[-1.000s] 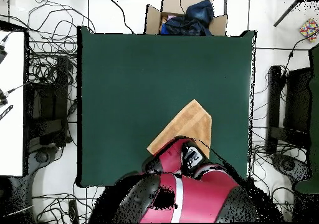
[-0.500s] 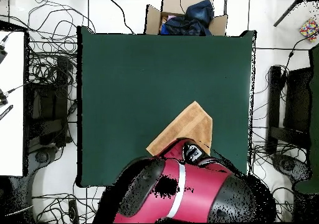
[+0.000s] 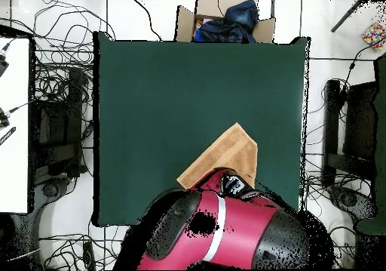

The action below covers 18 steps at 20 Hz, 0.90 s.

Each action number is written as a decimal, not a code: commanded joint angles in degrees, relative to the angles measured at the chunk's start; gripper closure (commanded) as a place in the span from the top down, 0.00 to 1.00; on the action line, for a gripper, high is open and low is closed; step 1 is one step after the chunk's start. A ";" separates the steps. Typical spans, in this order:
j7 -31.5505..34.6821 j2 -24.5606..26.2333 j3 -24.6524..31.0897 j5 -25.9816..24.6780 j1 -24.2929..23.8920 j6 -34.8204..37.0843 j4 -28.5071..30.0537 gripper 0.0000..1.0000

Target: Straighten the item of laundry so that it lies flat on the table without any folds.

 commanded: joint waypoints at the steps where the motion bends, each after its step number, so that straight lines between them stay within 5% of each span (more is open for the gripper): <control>1: 7.55 0.93 0.29 1.09 -0.30 -3.66 -6.34 1.00; 7: 7.00 -0.04 0.33 1.36 -0.19 -3.26 -5.98 1.00; 12: 6.18 -8.58 5.25 4.34 -6.12 -14.12 1.45 1.00; 18: 5.02 -12.43 9.53 6.98 -11.34 -23.45 6.26 1.00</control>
